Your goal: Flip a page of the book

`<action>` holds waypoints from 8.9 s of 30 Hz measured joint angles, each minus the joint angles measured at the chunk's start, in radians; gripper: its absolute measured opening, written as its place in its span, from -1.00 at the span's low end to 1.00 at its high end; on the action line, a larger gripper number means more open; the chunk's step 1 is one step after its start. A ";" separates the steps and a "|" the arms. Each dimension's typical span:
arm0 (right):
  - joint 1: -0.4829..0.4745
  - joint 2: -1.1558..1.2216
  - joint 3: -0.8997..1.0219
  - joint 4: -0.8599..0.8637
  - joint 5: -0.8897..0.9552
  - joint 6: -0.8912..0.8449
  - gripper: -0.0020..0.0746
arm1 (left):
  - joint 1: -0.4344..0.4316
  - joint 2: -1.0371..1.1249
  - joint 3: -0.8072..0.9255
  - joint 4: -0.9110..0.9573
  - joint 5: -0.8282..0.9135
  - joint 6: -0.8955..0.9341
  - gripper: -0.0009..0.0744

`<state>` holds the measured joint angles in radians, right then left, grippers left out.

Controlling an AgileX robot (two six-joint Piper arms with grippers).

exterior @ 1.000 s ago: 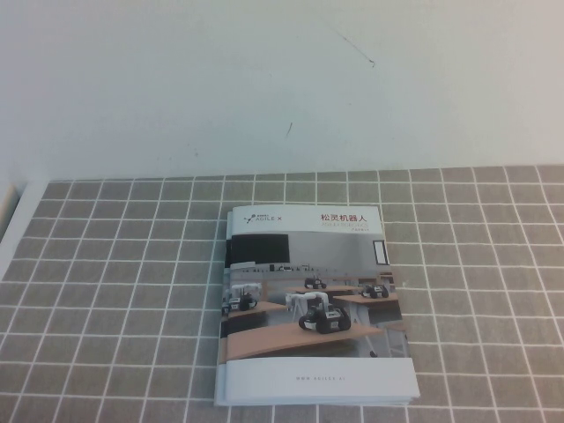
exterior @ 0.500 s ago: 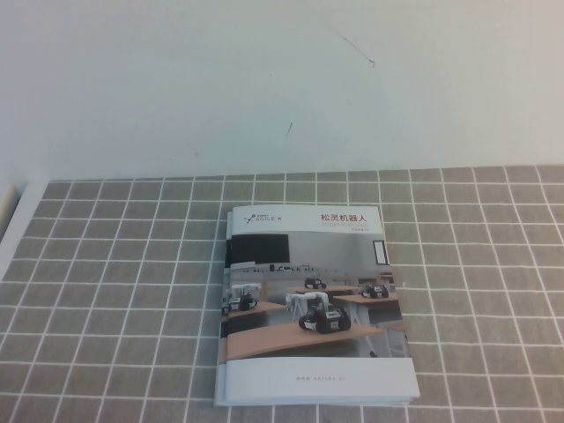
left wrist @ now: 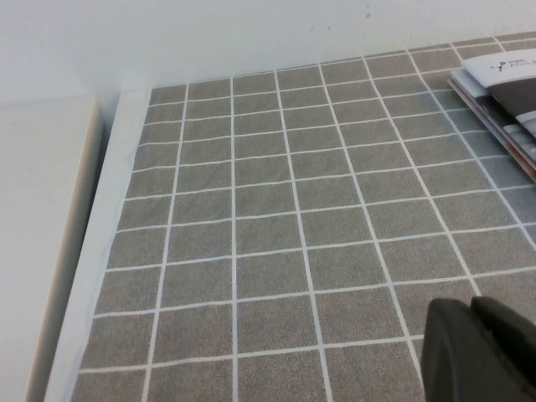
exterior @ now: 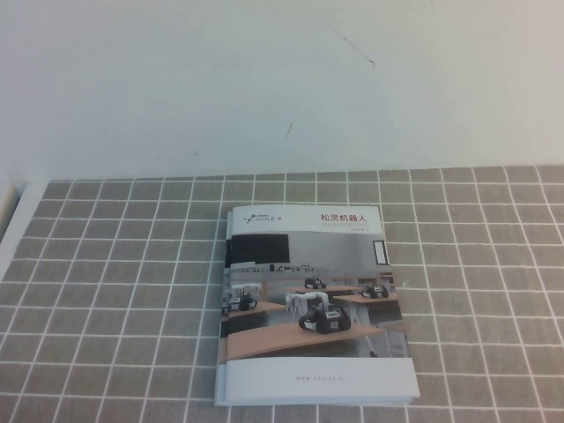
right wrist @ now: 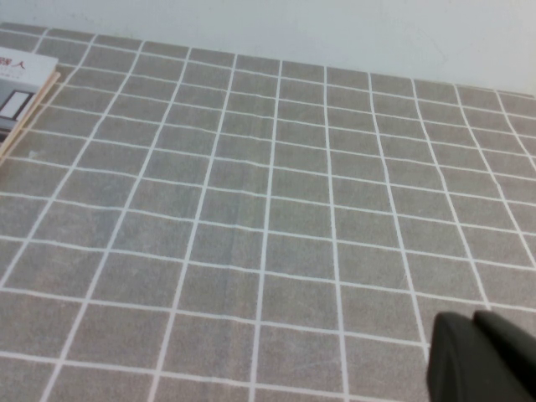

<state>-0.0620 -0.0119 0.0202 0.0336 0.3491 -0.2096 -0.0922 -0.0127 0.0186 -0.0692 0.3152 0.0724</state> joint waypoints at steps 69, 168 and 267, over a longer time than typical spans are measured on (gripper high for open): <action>0.000 0.000 0.000 -0.022 0.005 -0.047 -0.95 | 0.000 0.000 -0.002 0.000 0.008 0.018 -0.99; 0.000 0.554 -0.697 0.524 0.254 -0.265 -0.95 | 0.000 0.720 -0.644 -0.169 -0.090 -0.059 -0.99; 0.318 2.006 -1.198 1.363 0.529 -1.032 -0.07 | -0.275 1.824 -0.934 -1.097 -0.094 0.780 -0.99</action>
<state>0.2560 1.9943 -1.1782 1.3964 0.8778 -1.2412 -0.3676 1.8114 -0.9155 -1.1663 0.2215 0.8521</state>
